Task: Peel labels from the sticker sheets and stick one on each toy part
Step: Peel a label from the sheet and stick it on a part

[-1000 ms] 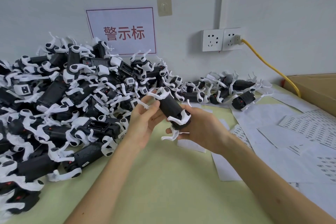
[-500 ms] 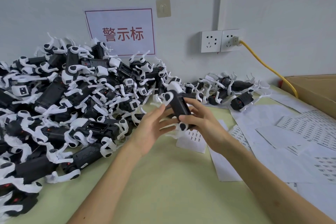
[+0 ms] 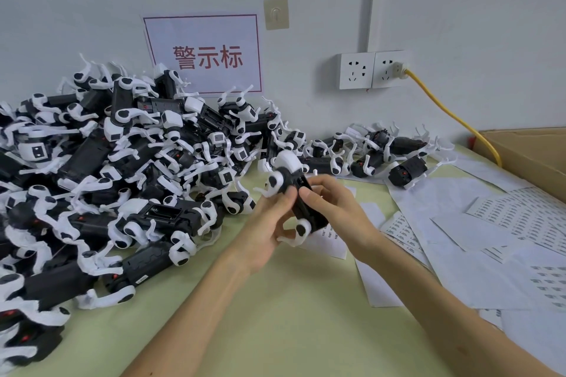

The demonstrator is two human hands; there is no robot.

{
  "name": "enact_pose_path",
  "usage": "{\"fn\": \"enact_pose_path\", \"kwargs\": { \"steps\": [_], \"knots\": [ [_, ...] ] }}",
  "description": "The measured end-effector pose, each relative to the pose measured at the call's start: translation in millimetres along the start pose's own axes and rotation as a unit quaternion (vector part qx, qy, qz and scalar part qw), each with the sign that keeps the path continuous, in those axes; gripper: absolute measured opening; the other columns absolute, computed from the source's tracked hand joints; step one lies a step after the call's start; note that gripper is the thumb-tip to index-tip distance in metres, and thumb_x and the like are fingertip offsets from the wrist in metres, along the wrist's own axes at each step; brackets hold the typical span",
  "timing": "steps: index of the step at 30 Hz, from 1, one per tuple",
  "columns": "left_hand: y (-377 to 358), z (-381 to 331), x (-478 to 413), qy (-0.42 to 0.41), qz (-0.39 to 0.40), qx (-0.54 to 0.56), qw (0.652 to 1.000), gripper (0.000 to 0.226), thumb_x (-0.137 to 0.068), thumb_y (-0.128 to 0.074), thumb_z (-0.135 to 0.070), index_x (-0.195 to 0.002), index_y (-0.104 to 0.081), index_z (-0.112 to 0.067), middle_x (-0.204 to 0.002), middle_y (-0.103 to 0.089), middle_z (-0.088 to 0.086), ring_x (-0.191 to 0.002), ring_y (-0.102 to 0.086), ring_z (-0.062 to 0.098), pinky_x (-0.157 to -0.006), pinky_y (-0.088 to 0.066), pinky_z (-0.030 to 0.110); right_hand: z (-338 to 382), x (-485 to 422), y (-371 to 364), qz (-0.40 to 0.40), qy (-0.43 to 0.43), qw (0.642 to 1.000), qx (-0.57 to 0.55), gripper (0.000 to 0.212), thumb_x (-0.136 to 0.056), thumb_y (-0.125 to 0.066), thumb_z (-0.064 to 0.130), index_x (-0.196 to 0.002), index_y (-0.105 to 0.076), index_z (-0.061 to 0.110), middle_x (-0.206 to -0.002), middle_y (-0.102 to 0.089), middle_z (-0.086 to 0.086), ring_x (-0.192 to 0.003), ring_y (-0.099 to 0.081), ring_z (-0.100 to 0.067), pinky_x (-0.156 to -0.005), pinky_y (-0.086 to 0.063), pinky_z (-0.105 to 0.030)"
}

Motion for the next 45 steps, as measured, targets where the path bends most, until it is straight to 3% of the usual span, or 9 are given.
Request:
{"fn": "enact_pose_path", "kwargs": {
  "steps": [7, 10, 13, 23, 26, 31, 36, 41, 45],
  "knots": [
    [-7.2, 5.9, 3.8, 0.005, 0.005, -0.046, 0.999, 0.045, -0.086, -0.07, -0.036, -0.128, -0.061, -0.024, -0.113, -0.074, -0.003, -0.104, -0.072, 0.018, -0.083, -0.047, 0.05, -5.2, -1.2, 7.0, -0.01, -0.037, 0.999, 0.006, 0.046, -0.083, -0.067, 0.06, -0.077, -0.054, 0.016, -0.072, -0.056, 0.007, -0.071, -0.053, -0.01, -0.072, -0.042, -0.024],
    [-6.5, 4.5, 4.4, 0.016, 0.003, -0.015, 1.0, 0.038, -0.086, -0.07, -0.033, -0.124, -0.069, -0.024, -0.125, -0.071, 0.008, -0.114, -0.069, 0.025, -0.089, -0.048, 0.049, -4.5, -1.1, 5.8, 0.012, -0.042, 0.999, -0.025, 0.058, -0.084, -0.064, 0.057, -0.09, -0.053, 0.0, -0.085, -0.06, -0.002, -0.083, -0.058, -0.016, -0.081, -0.041, -0.033],
    [-10.3, 0.0, 7.9, 0.021, 0.022, 0.013, 0.999, 0.027, -0.087, -0.069, -0.034, -0.112, -0.078, -0.03, -0.122, -0.073, 0.007, -0.109, -0.072, 0.024, -0.072, -0.06, 0.036, -3.2, 0.9, 3.8, 0.022, -0.059, 0.996, -0.06, 0.065, -0.089, -0.061, 0.054, -0.105, -0.05, -0.008, -0.1, -0.058, -0.013, -0.095, -0.055, -0.026, -0.088, -0.037, -0.043],
    [-4.4, 3.0, 3.9, 0.042, 0.014, 0.055, 0.998, 0.046, -0.093, -0.05, -0.057, -0.116, -0.079, -0.029, -0.123, -0.074, 0.01, -0.107, -0.073, 0.02, -0.08, -0.061, 0.036, -3.7, 0.9, -2.6, 0.058, -0.05, 0.995, -0.068, 0.028, -0.086, -0.069, 0.031, -0.106, -0.06, 0.012, -0.099, -0.062, -0.006, -0.093, -0.063, -0.021, -0.085, -0.05, -0.043],
    [4.9, 1.6, 0.5, 0.038, -0.017, 0.05, 0.998, 0.049, -0.093, -0.048, -0.061, -0.114, -0.08, -0.03, -0.126, -0.073, 0.006, -0.11, -0.072, 0.019, -0.094, -0.057, 0.041, -3.3, 1.0, -3.5, 0.058, -0.05, 0.997, -0.014, 0.042, -0.085, -0.072, 0.031, -0.12, -0.061, 0.012, -0.108, -0.06, -0.019, -0.103, -0.062, -0.031, -0.096, -0.047, -0.06],
    [19.0, -5.9, 0.5, 0.01, -0.057, 0.137, 0.989, 0.048, -0.096, -0.051, -0.056, -0.12, -0.076, -0.023, -0.125, -0.073, 0.011, -0.099, -0.075, 0.02, -0.065, -0.06, 0.031, -4.2, -7.7, 28.9, -0.038, -0.035, 0.995, 0.084, 0.024, -0.098, -0.06, 0.043, -0.114, -0.068, 0.027, -0.105, -0.07, 0.006, -0.101, -0.066, -0.015, -0.083, -0.047, -0.03],
    [29.8, -7.7, -2.5, 0.007, -0.078, 0.181, 0.98, 0.037, -0.09, -0.062, -0.05, -0.098, -0.084, -0.021, -0.118, -0.076, 0.007, -0.088, -0.073, 0.016, -0.061, -0.054, 0.025, -41.3, -13.9, 72.9, -0.064, -0.126, 0.845, 0.515, 0.079, -0.087, -0.066, 0.062, -0.152, -0.034, 0.029, -0.154, -0.042, 0.001, -0.144, -0.034, -0.024, -0.114, -0.028, -0.047],
    [33.7, 3.3, -2.2, 0.056, -0.079, 0.189, 0.977, 0.027, -0.088, -0.069, -0.034, -0.105, -0.08, -0.016, -0.112, -0.073, 0.016, -0.089, -0.069, 0.03, -0.05, -0.034, 0.023, -68.4, -18.7, 71.9, -0.004, -0.158, 0.816, 0.556, 0.095, -0.082, -0.065, 0.071, -0.157, -0.025, 0.03, -0.159, -0.039, 0.003, -0.146, -0.034, -0.022, -0.116, -0.02, -0.046],
    [35.3, 2.9, -0.6, 0.062, -0.093, 0.156, 0.981, 0.031, -0.074, -0.079, -0.035, -0.097, -0.076, -0.014, -0.097, -0.074, 0.008, -0.083, -0.068, 0.021, -0.056, -0.054, 0.027, -57.2, -20.1, 71.9, -0.024, -0.14, 0.836, 0.53, 0.085, -0.08, -0.075, 0.059, -0.151, -0.036, 0.034, -0.142, -0.055, 0.012, -0.134, -0.049, -0.018, -0.11, -0.026, -0.039]
  ]
}}
Point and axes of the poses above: each hand's wrist, its own x-axis away from the middle knuckle, its own y-axis out of the back of the hand, z = x × y, the point moved 10 cm from there along -x, towards the middle knuckle
